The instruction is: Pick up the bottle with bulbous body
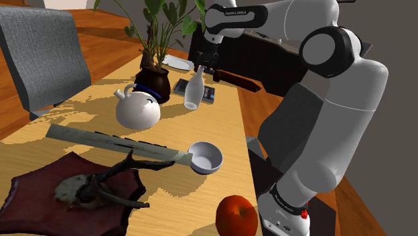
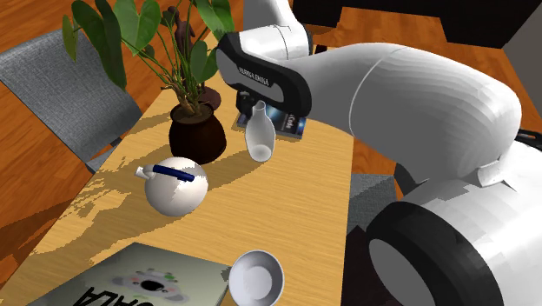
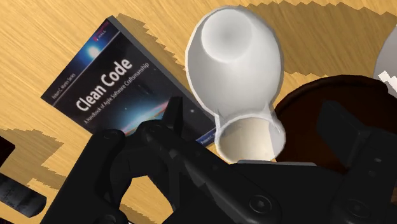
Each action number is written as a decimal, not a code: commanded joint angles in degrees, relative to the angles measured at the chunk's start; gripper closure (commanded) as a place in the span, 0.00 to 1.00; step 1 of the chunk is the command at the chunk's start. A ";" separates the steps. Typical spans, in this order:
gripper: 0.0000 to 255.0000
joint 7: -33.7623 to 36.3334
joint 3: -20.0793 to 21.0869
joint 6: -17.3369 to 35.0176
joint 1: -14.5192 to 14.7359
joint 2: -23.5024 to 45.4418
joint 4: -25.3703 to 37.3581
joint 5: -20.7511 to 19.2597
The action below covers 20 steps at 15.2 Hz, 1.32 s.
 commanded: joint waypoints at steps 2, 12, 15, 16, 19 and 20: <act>0.00 -0.11 0.04 2.75 0.02 0.31 -2.42 0.10; 1.00 -0.15 0.03 2.64 0.00 0.30 -2.31 0.11; 1.00 -0.08 0.03 2.03 0.02 0.18 -1.82 0.07; 1.00 -0.05 0.02 1.30 0.02 0.06 -1.22 0.03; 1.00 0.03 -0.01 -0.91 0.00 -0.19 0.75 -0.04; 1.00 0.06 -0.02 -1.66 -0.01 -0.25 1.43 -0.06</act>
